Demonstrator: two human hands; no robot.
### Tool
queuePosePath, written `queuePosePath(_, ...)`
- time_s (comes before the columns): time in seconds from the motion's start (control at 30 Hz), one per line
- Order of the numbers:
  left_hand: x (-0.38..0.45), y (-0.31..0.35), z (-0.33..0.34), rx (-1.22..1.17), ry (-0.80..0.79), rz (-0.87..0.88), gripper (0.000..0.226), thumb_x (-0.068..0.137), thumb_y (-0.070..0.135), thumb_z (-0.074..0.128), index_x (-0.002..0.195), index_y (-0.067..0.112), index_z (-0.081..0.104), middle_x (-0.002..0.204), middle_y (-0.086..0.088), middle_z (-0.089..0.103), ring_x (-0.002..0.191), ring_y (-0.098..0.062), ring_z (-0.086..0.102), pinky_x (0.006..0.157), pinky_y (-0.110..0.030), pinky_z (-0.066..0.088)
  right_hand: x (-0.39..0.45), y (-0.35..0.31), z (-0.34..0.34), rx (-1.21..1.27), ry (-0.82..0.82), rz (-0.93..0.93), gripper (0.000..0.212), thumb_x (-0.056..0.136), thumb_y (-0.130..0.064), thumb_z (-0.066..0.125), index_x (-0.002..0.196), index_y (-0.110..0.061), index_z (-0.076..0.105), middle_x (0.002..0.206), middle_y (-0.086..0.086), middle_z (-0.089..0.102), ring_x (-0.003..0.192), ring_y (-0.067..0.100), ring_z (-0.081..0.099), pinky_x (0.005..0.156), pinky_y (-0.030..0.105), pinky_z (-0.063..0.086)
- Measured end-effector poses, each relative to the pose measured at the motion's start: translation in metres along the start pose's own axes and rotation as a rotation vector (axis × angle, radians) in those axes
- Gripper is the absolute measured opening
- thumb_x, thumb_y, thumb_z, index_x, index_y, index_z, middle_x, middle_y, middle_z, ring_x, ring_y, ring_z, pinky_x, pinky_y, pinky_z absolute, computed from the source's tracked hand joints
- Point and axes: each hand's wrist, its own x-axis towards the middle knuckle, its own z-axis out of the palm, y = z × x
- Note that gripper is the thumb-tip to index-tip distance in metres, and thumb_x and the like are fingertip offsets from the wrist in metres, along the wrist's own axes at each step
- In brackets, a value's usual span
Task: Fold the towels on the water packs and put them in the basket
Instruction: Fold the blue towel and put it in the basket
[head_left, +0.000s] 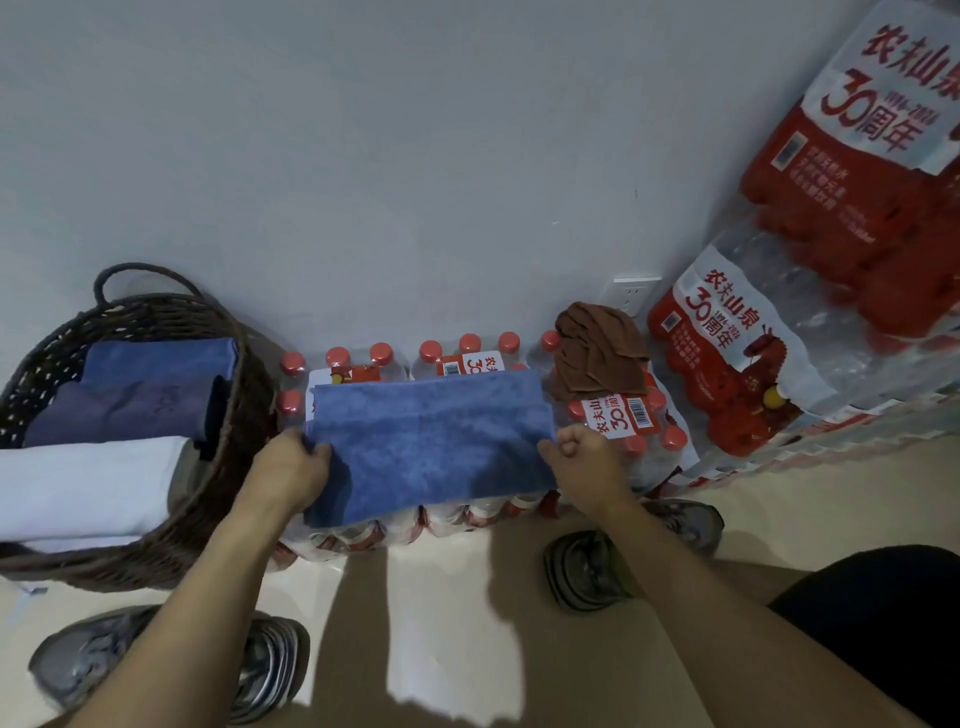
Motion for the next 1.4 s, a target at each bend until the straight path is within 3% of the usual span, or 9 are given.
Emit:
queuePosePath(0.17, 0.0, -0.012, 0.006, 0.03, 0.096, 0.127, 0.01, 0.101, 0.027, 0.041, 0.106, 0.019, 0.045, 0.104, -0.022, 0.061, 0.084, -0.037, 0.056, 0.08, -0.043, 0.045, 0.001, 0.007, 0.0, -0.134, 0.114, -0.018, 0.014, 0.094, -0.013, 0.053, 0.083, -0.017, 0.046, 0.073, -0.004, 0.052, 0.066, 0.006, 0.048, 0.054, 0.021, 0.031)
queuePosePath(0.37, -0.004, -0.009, 0.016, -0.132, 0.296, 0.267, 0.015, 0.102, 0.033, 0.041, 0.109, 0.022, 0.047, 0.086, -0.008, 0.058, 0.075, -0.03, 0.055, 0.072, -0.039, 0.045, 0.001, 0.008, 0.0, -0.032, 0.169, -0.098, 0.003, 0.096, -0.009, 0.051, 0.096, -0.012, 0.049, 0.083, -0.001, 0.055, 0.074, 0.004, 0.052, 0.057, 0.013, 0.039)
queuePosePath(0.5, 0.005, 0.003, 0.017, -0.236, 0.363, 0.291, 0.015, 0.102, 0.034, 0.042, 0.108, 0.022, 0.048, 0.088, -0.002, 0.058, 0.077, -0.023, 0.055, 0.074, -0.037, 0.047, 0.005, 0.002, 0.0, 0.062, 0.271, -0.163, 0.005, 0.099, -0.021, 0.054, 0.096, -0.018, 0.052, 0.085, -0.003, 0.06, 0.076, 0.002, 0.059, 0.062, 0.007, 0.044)
queuePosePath(0.6, 0.011, 0.008, 0.02, -0.321, 0.273, 0.193, 0.019, 0.098, 0.035, 0.052, 0.11, 0.02, 0.052, 0.091, 0.003, 0.057, 0.086, -0.019, 0.054, 0.08, -0.036, 0.044, 0.01, 0.006, 0.005, 0.034, 0.206, -0.107, 0.009, 0.097, -0.023, 0.058, 0.099, -0.016, 0.053, 0.086, -0.004, 0.061, 0.077, 0.002, 0.058, 0.062, 0.009, 0.041)
queuePosePath(0.73, 0.011, 0.007, 0.026, -0.181, 0.152, 0.156, 0.018, 0.091, 0.032, 0.064, 0.095, 0.023, 0.048, 0.079, 0.01, 0.053, 0.078, -0.018, 0.056, 0.071, -0.033, 0.047, 0.019, 0.009, 0.005, 0.012, 0.09, 0.009, 0.014, 0.098, -0.03, 0.056, 0.09, -0.018, 0.056, 0.081, -0.008, 0.06, 0.073, 0.0, 0.055, 0.056, 0.009, 0.037)
queuePosePath(1.07, 0.012, 0.007, 0.022, -0.111, 0.175, 0.118, 0.013, 0.099, 0.019, 0.051, 0.103, 0.018, 0.038, 0.083, 0.002, 0.051, 0.072, -0.016, 0.052, 0.067, -0.03, 0.042, 0.023, 0.005, 0.01, 0.069, 0.32, -0.172, 0.014, 0.097, -0.028, 0.058, 0.093, -0.015, 0.055, 0.082, -0.004, 0.06, 0.077, 0.005, 0.057, 0.073, 0.014, 0.043)
queuePosePath(1.23, 0.007, 0.001, 0.021, -0.144, 0.176, 0.119, 0.015, 0.098, 0.018, 0.052, 0.107, 0.018, 0.04, 0.081, 0.003, 0.051, 0.07, -0.011, 0.054, 0.059, -0.026, 0.039, 0.029, 0.011, 0.02, 0.066, 0.276, -0.097, 0.016, 0.097, -0.022, 0.059, 0.085, -0.013, 0.051, 0.077, -0.003, 0.055, 0.073, 0.01, 0.053, 0.07, 0.019, 0.042)
queuePosePath(1.3, 0.007, 0.002, 0.02, -0.107, 0.192, 0.109, 0.015, 0.098, 0.021, 0.053, 0.105, 0.016, 0.041, 0.079, 0.003, 0.052, 0.07, -0.015, 0.056, 0.061, -0.029, 0.043, 0.031, 0.014, 0.019, 0.05, 0.256, -0.047, 0.018, 0.096, -0.025, 0.06, 0.085, -0.013, 0.052, 0.078, -0.001, 0.057, 0.074, 0.014, 0.053, 0.073, 0.026, 0.044)
queuePosePath(1.4, 0.002, 0.005, 0.018, -0.022, 0.199, 0.081, 0.015, 0.098, 0.018, 0.05, 0.106, 0.01, 0.039, 0.086, -0.009, 0.059, 0.079, -0.032, 0.062, 0.073, -0.043, 0.053, 0.035, 0.011, 0.016, 0.02, 0.24, -0.014, 0.022, 0.093, -0.029, 0.065, 0.082, -0.013, 0.053, 0.077, -0.001, 0.057, 0.075, 0.015, 0.054, 0.065, 0.018, 0.038)
